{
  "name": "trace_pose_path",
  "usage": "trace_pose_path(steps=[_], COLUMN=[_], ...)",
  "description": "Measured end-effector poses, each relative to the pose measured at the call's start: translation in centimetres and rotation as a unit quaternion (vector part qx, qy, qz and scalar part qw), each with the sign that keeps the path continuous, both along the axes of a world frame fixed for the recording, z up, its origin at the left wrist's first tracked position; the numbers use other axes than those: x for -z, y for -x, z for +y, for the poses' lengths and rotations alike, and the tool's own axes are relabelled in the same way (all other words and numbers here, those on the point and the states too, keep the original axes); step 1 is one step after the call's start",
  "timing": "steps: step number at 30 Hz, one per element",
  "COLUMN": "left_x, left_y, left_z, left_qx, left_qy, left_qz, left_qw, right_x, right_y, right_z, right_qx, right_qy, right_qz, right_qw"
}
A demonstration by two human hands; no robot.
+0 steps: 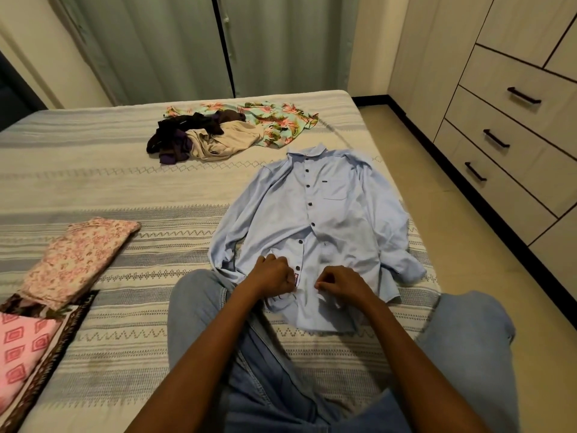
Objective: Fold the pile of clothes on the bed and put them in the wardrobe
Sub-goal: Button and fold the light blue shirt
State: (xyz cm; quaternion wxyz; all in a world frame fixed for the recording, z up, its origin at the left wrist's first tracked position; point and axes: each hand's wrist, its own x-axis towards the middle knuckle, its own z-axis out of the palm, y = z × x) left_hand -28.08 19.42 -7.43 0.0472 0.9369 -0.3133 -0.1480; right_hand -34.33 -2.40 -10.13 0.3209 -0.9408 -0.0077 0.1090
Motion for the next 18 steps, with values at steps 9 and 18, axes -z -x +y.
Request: trace_pose_path(steps=[9,18], left_x=[-1.0,0.8], left_y=[0.4,-3.3], left_z=[-1.5,-4.4], left_qx=[-0.032,-0.147], left_qy=[-0.047,0.082], left_qz=[0.312,0.043], left_qw=[0.949,0.985], right_x=[0.1,0.2], right_y=[-0.1,-4.8], right_z=[-0.9,1.2], right_qx=[-0.020,0.111], right_qy=[-0.084,0.074], right_qz=[0.192,-0.053], right_qw=[0.978,0.990])
